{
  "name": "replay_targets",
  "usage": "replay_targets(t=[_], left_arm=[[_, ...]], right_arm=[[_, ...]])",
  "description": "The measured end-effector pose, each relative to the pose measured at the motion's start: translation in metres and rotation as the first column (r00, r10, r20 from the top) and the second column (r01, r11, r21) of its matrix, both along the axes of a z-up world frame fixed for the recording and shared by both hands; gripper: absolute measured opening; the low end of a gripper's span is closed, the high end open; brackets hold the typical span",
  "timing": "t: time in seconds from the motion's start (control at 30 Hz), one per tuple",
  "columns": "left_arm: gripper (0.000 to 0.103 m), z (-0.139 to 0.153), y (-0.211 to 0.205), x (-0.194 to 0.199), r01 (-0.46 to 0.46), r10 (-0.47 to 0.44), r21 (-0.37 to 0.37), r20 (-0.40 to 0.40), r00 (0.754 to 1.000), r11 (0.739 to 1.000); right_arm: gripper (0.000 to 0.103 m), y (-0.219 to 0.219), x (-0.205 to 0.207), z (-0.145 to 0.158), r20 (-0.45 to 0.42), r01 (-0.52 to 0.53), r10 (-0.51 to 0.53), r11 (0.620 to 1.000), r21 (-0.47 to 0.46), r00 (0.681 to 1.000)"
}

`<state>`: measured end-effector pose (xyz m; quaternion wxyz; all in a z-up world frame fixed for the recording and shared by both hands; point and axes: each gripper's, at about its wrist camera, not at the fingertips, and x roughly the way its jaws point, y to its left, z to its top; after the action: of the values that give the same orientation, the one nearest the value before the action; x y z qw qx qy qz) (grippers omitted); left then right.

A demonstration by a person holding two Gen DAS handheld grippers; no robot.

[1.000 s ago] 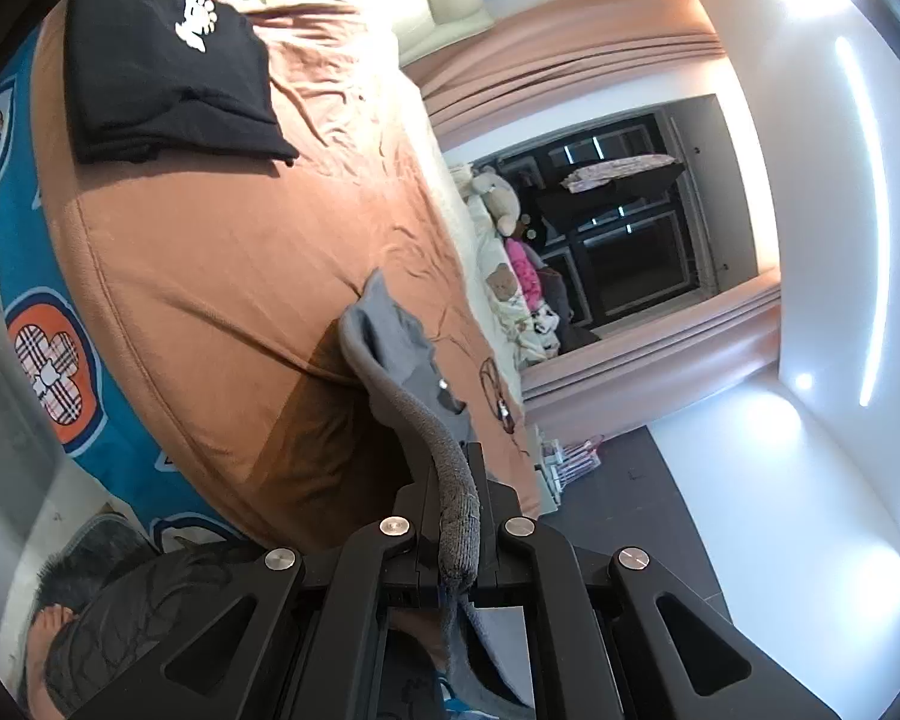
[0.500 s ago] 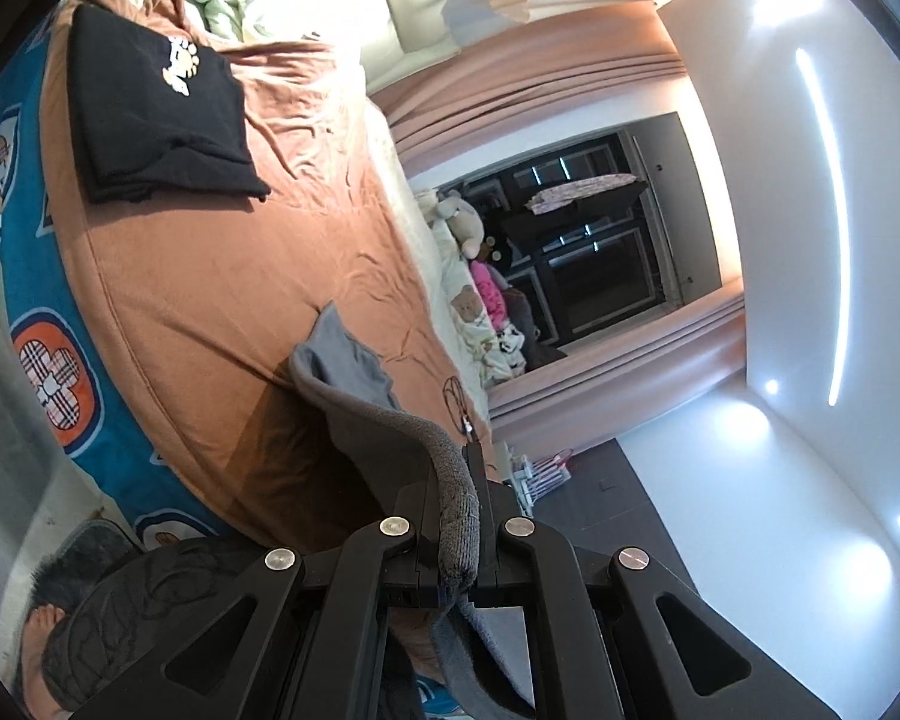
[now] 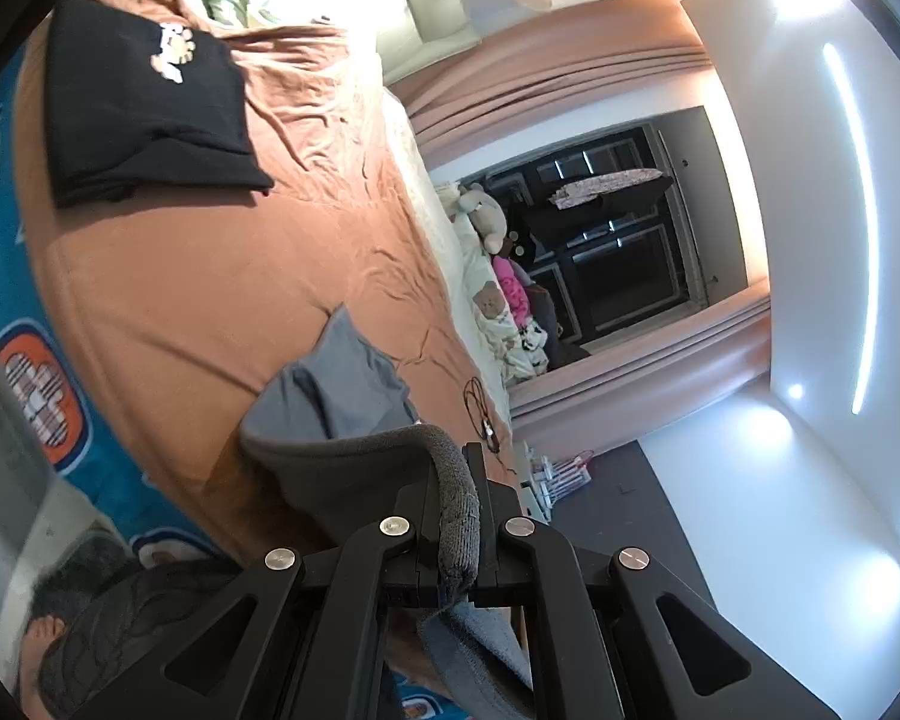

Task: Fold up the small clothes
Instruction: 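Lift the hem with both grippers and fold it toward the collar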

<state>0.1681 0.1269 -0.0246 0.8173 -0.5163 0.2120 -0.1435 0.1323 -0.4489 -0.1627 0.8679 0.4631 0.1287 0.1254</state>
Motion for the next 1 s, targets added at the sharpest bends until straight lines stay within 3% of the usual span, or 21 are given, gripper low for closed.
replay_targets(t=[0.17, 0.57, 1.0], left_arm=[[0.003, 0.014, -0.004, 0.033, -0.005, 0.005, 0.024, -0.004, 1.0, 1.0], [0.003, 0.021, -0.019, 0.116, 0.004, 0.0, 0.075, -0.052, 0.999, 0.997], [0.003, -0.004, -0.042, 0.226, 0.039, -0.009, 0.167, -0.174, 0.985, 0.985]], right_arm=[[0.0, -0.003, 0.047, 0.013, 0.0, 0.002, -0.002, 1.0, -0.008, 1.0], [0.0, -0.007, 0.115, 0.023, -0.036, -0.004, 0.003, 1.0, -0.028, 0.999], [0.0, -0.005, 0.2, 0.031, -0.147, 0.001, -0.007, 0.999, -0.043, 0.989]])
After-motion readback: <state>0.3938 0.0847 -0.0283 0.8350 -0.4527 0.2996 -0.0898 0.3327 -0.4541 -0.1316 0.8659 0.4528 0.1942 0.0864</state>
